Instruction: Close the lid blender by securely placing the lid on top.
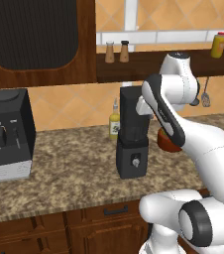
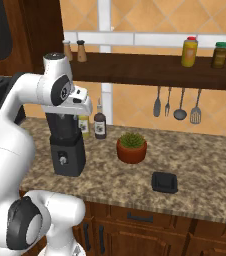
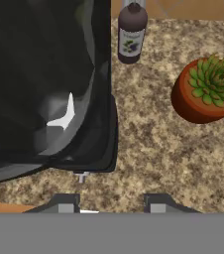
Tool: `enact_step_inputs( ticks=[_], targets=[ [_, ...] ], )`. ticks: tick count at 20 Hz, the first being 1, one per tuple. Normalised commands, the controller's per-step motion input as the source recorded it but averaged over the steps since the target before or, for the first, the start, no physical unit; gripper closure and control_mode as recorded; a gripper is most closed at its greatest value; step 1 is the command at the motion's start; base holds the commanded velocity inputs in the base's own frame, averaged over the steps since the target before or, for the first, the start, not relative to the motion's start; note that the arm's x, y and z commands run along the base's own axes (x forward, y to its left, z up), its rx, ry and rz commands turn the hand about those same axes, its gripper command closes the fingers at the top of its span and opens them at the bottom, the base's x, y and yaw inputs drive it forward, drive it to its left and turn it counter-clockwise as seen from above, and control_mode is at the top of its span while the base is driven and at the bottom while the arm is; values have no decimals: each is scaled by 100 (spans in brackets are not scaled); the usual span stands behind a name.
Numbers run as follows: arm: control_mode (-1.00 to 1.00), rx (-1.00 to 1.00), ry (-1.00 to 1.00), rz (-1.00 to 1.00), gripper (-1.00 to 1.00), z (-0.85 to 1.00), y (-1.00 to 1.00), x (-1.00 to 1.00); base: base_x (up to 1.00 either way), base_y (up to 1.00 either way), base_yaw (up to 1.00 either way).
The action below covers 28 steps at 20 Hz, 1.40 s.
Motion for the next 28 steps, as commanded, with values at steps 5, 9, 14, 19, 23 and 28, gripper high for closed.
enact_step_inputs(
  ticks=[5,9,14,19,23,28],
  targets=[
    [-100,0,0,-2,-100,-5,-25,-23,0,0,0],
    [-100,0,-3,-8,-100,-18,-40,-42,0,0,0],
    [-100,0,-4,-9,-100,-22,-47,-31,0,0,0],
    [-100,0,0,-4,-100,-34,-59,-15,0,0,0],
    [-100,0,0,0,-100,-36,-75,-7,0,0,0],
    [-100,0,1,-2,-100,-50,-90,0,0,0,0]
  ],
)
